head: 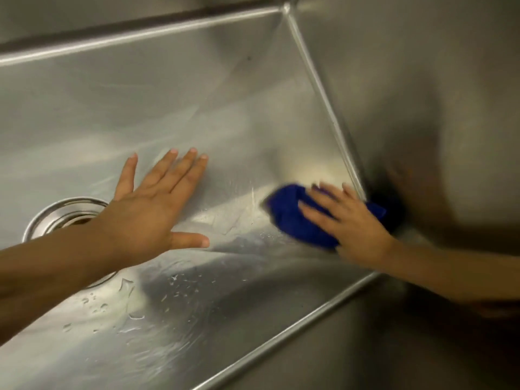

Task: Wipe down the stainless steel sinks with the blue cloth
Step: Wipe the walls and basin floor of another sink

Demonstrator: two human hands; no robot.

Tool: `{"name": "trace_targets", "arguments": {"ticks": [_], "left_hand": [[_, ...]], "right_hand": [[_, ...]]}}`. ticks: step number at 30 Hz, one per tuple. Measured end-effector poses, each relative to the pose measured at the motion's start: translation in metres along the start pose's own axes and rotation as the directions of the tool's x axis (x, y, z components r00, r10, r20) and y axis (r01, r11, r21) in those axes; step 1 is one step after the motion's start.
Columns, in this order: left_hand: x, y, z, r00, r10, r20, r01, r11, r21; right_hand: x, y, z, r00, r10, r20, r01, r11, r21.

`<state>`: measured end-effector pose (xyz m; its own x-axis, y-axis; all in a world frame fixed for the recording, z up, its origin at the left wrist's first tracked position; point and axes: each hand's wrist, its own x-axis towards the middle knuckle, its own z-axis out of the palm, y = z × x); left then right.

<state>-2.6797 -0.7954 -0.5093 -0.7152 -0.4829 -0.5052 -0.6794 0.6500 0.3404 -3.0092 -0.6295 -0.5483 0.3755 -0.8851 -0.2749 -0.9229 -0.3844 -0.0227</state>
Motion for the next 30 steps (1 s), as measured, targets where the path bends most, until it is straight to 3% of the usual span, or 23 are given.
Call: {"name": "trace_targets", "arguments": {"ticks": [3,5,7,10,13,16,19,22,24,26,28,30], "left_hand": [[-0.018,-0.006,0.009,0.998,0.031,-0.061,-0.031,1.0,0.002],[-0.029,-0.013,0.016,0.996,0.045,-0.072,-0.045,0.999,0.003],[-0.034,-0.023,0.021,0.998,0.043,-0.054,-0.042,0.999,0.019],[-0.033,-0.032,0.024,0.997,0.01,-0.074,-0.009,1.0,0.02],[-0.036,-0.034,0.028,0.997,-0.024,-0.074,0.023,1.0,-0.008],[-0.049,-0.031,0.035,0.996,0.007,-0.084,-0.006,1.0,0.016],[-0.065,-0.031,0.04,0.996,0.0,-0.086,0.001,1.0,0.013],[-0.082,-0.034,0.039,0.995,-0.048,-0.089,0.048,0.999,0.006],[-0.091,-0.039,0.04,0.996,-0.046,-0.082,0.051,0.997,0.053],[-0.098,-0.046,0.04,0.995,-0.062,-0.08,0.068,0.994,0.083],[-0.104,-0.053,0.041,0.992,-0.093,-0.081,0.099,0.992,0.075],[-0.111,-0.056,0.044,0.99,-0.113,-0.088,0.119,0.991,0.063]], "right_hand": [[-0.036,-0.022,0.0,0.936,-0.321,0.145,0.327,0.945,-0.022],[-0.024,-0.016,-0.014,0.873,-0.451,0.184,0.465,0.885,-0.038],[0.006,-0.005,-0.025,0.878,-0.463,0.122,0.472,0.879,-0.064],[0.051,-0.004,-0.031,0.979,-0.191,0.075,0.191,0.982,0.006],[0.069,-0.021,-0.026,0.999,-0.022,0.033,0.02,0.998,0.068],[0.045,-0.038,-0.02,0.971,-0.238,0.016,0.238,0.971,0.002],[0.007,-0.073,-0.019,0.845,-0.523,0.113,0.517,0.852,0.079],[0.01,-0.088,-0.03,0.773,-0.607,0.184,0.592,0.795,0.132],[0.029,-0.083,-0.037,0.769,-0.624,0.137,0.618,0.781,0.09],[0.056,-0.077,-0.04,0.826,-0.554,0.1,0.557,0.831,0.007],[0.092,-0.081,-0.044,0.936,-0.345,0.063,0.345,0.938,0.022],[0.117,-0.095,-0.042,0.99,-0.141,0.011,0.139,0.986,0.088]]}}
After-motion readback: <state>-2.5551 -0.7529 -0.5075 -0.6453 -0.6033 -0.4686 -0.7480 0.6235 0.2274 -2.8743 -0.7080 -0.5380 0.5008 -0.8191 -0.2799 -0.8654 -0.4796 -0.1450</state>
